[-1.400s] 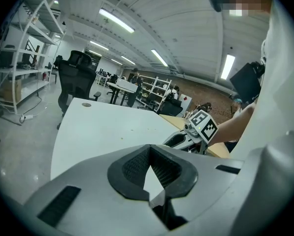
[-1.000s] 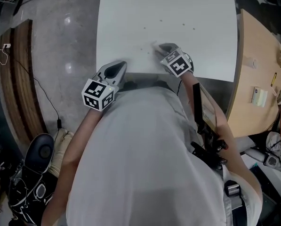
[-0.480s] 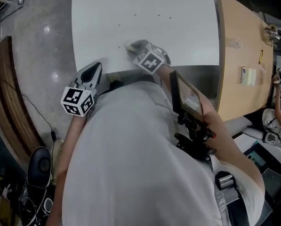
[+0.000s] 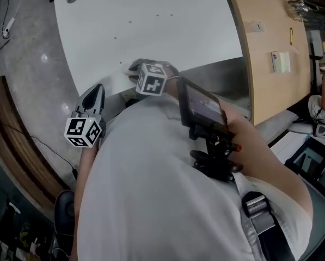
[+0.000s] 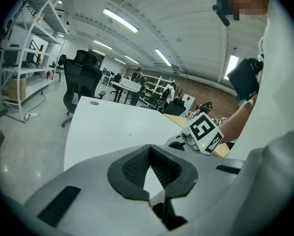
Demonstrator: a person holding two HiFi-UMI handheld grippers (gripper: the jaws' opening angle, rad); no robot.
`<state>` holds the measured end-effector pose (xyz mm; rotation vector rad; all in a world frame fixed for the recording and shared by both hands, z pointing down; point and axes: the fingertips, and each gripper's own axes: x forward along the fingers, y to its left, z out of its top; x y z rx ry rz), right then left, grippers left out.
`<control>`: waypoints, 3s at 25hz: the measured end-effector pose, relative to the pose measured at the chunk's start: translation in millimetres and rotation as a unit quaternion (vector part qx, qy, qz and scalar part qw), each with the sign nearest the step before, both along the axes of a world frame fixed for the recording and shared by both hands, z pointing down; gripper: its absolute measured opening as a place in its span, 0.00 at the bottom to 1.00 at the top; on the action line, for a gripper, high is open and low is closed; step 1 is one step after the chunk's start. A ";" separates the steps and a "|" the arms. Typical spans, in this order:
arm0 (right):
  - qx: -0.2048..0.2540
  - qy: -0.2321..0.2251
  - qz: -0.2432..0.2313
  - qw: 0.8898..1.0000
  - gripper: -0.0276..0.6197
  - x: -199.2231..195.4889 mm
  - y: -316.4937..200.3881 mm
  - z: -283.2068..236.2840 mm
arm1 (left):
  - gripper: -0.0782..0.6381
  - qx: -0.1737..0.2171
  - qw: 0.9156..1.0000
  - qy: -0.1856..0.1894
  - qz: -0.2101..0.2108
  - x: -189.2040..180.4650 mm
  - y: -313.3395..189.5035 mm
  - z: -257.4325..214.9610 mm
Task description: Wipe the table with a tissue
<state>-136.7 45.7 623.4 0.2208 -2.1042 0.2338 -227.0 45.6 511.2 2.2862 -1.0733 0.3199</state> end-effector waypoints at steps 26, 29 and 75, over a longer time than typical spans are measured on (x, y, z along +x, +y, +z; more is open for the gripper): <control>-0.020 -0.106 0.197 0.974 0.20 45.2 -75.8 -27.2 | 0.12 0.016 1.000 0.009 -0.003 3.4 13.3 1.8; -0.007 -0.063 0.189 0.980 0.20 41.5 -73.3 -6.4 | 0.12 0.015 1.000 0.007 -0.010 -1.3 15.5 0.6; 0.012 -0.216 0.225 0.950 0.20 87.8 -67.8 -70.8 | 0.12 0.022 0.998 -0.003 0.062 44.3 -35.6 -8.2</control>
